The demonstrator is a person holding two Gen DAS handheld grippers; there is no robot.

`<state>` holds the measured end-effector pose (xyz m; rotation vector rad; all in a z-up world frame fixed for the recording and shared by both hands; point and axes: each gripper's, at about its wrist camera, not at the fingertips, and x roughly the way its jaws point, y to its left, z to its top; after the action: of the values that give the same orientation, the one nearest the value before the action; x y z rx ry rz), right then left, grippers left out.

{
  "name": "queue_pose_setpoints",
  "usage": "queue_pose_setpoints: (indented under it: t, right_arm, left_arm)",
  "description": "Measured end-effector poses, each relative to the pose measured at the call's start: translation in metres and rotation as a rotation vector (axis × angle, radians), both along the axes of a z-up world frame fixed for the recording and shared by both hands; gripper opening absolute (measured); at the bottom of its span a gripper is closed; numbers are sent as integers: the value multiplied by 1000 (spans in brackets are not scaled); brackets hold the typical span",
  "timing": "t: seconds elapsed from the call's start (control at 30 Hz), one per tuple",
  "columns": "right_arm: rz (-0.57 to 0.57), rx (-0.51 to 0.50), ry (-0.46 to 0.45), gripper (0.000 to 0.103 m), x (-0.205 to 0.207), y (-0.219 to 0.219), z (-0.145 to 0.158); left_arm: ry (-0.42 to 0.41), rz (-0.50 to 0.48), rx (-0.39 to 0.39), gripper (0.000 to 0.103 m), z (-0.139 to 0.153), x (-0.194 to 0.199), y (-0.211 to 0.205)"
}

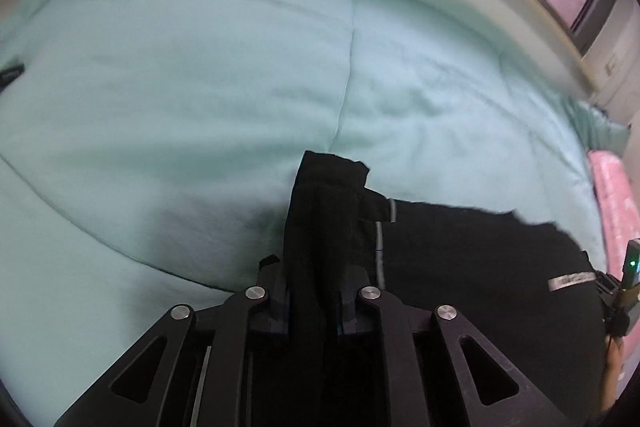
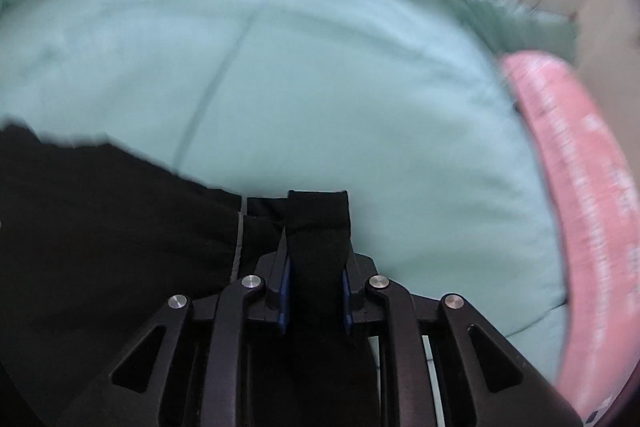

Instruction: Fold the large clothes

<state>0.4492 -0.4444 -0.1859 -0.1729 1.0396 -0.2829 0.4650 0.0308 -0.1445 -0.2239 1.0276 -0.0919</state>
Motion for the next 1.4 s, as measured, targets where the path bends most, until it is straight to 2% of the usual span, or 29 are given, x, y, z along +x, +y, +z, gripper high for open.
queue_pose_setpoints:
  t: [0.1,0.17,0.27,0.3,0.37,0.4,0.47,0.53,0.57,0.67,0.73,0.77,0.87,0.97,1.0,1.07,1.13,1.2,1.23,1.33,1.4]
  right_arm:
    - [5,24,-6,26,0,-3,-2]
    - [2,134,-5,28,-1,-16,-2]
    - [11,299,-51,28,-17,-37,16]
    - [10,318,-71,28,-26,-41,25]
    - [10,286,-142,34,-51,-45,53]
    - [9,255,-166,37,-63,-45,65]
    - [18,219,-215,53,-85,-42,92]
    - [56,278,-277,57,-108,-39,125]
    - [75,315,-294,62,-115,-36,137]
    - [143,428,-317,80,-139,-10,172]
    - [192,441,-310,81,-152,16,182]
    - [217,441,-312,81,-158,30,184]
    - [291,443,-227,81,-170,90,169]
    - [355,487,-94,79,-172,132,133]
    - [353,475,-65,79,-172,140,124]
    - [335,471,35,78,-164,149,94]
    - [318,496,104,79,-159,152,66]
    - [300,529,128,80,-153,149,49]
    - [293,515,125,80,-152,153,44]
    - [318,418,102,87,-155,172,44]
    - [320,478,83,86,-154,168,59]
  left_arm:
    - [16,-11,33,22,-5,6,-5]
    - [28,-16,6,24,-8,6,-1]
    - [-8,-34,-78,25,7,-6,17]
    - [-32,-45,-65,28,16,-14,25]
    - [-84,-53,4,53,40,-29,40]
    - [-109,-46,21,57,52,-34,48]
    - [-148,-5,21,57,75,-45,67]
    - [-175,57,3,57,90,-54,81]
    - [-207,66,-8,57,103,-67,85]
    - [-275,-19,-33,56,127,-100,67]
    - [-311,-79,-59,56,137,-128,44]
    - [-328,-112,-106,57,138,-149,25]
    - [-321,-228,-193,57,131,-178,-24]
    - [-283,-337,-168,57,114,-193,-84]
    - [-246,-377,-151,57,103,-193,-104]
    - [-174,-388,-171,57,83,-187,-118]
    - [-25,-382,-173,55,47,-168,-129]
    - [50,-362,-160,54,12,-151,-134]
    - [58,-357,-149,54,2,-146,-136]
    - [15,-370,-68,54,3,-150,-145]
    - [-3,-385,-69,54,17,-156,-143]
